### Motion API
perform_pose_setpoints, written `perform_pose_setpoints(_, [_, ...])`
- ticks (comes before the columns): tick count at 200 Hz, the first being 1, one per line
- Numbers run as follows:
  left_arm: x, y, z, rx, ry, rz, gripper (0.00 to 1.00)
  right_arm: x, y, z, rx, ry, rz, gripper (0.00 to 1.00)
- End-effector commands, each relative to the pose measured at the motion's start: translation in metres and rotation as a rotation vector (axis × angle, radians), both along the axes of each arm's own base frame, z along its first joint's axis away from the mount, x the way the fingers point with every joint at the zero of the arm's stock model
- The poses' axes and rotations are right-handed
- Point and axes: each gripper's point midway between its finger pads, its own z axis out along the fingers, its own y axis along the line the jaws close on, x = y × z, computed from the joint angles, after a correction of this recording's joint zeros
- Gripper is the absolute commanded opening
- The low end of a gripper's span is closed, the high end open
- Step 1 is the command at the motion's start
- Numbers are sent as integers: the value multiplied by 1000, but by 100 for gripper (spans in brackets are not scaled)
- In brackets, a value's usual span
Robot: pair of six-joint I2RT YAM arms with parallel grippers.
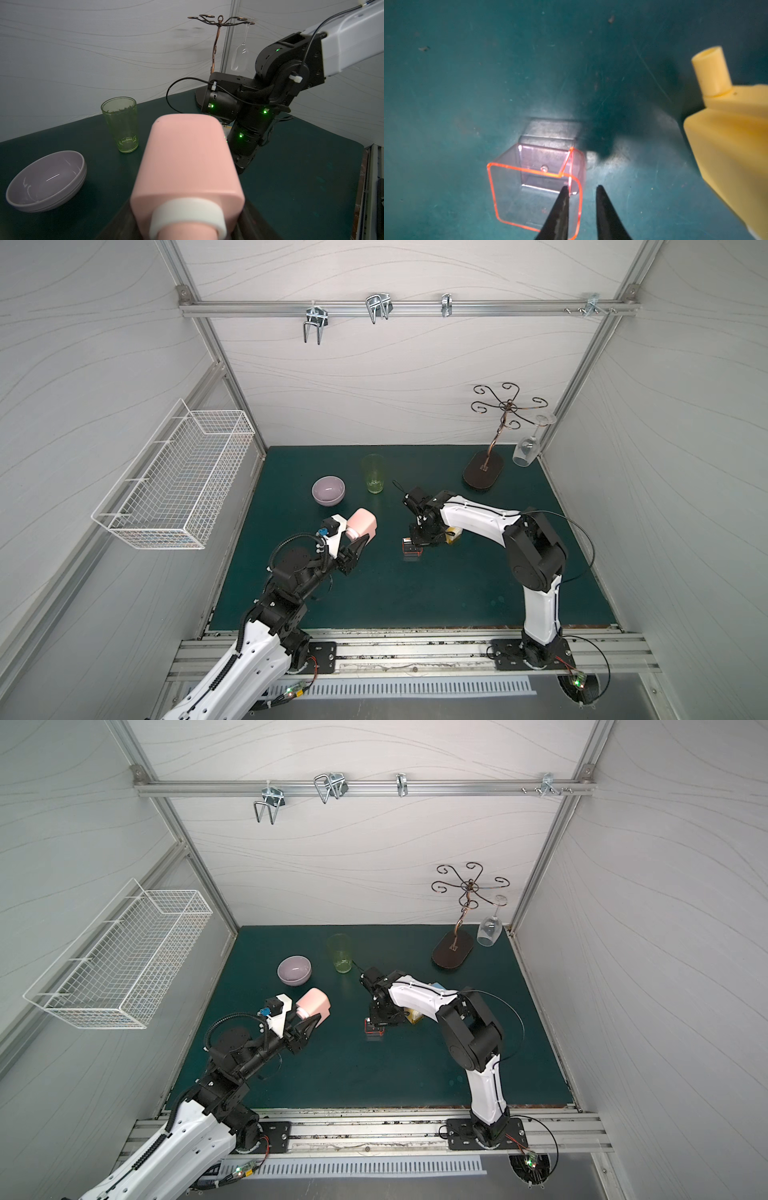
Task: Put the tray back into the pencil sharpener
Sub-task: Pick up the container from the center of the board.
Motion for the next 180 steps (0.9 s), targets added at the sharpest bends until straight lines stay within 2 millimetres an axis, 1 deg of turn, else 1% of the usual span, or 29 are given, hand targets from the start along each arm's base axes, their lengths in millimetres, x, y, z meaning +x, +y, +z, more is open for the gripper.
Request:
perform_pose_setpoints(1, [0, -1, 31, -50, -96, -12, 0, 2, 4, -2, 11, 19, -14, 19])
perform_pose_setpoints(23, [-1, -2, 32, -50, -100, -18, 0, 2, 5, -2, 16, 22, -17, 14])
perform_pose_setpoints(33, [-3, -3, 33, -57, -109, -26, 0, 2, 5, -3, 14, 23, -16, 9])
perform_pose_setpoints(53, [-7, -4, 36, -70, -126, -40, 0, 2, 5, 0, 22, 22, -14, 4])
perform_pose_setpoints(67, [-12, -8, 40, -71, -145, -78, 0, 0, 7, 3, 41, 35, -7, 2])
perform_pose_setpoints(75, [-18, -15, 45, -73, -166, -131, 0, -2, 7, 6, 57, 50, -1, 0])
perform_pose_setpoints(89, [-27, -27, 55, -81, -190, -229, 0, -5, 3, 17, 65, 61, 21, 0])
perform_pose_setpoints(109, [-40, -46, 66, -79, -209, -382, 0, -9, -7, 38, 73, 62, 52, 0])
perform_pose_setpoints(118, [-45, -54, 65, -71, -211, -445, 0, -12, -11, 48, 81, 69, 64, 0])
perform_pose_setpoints(122, [-48, -56, 73, -75, -248, -470, 0, -14, -13, 52, 85, 75, 71, 0])
perform_pose_setpoints(145, [-58, -67, 74, -35, -269, -581, 0, -26, -23, 76, 87, 82, 109, 0])
perform_pose_setpoints(147, [-59, -68, 69, -26, -246, -593, 0, -26, -24, 77, 86, 83, 110, 0])
perform_pose_setpoints(153, [-61, -70, 66, -12, -236, -620, 0, -30, -25, 83, 88, 89, 119, 0])
perform_pose_setpoints(180, [-67, -79, 65, 24, -234, -718, 0, -48, -32, 106, 95, 124, 157, 0])
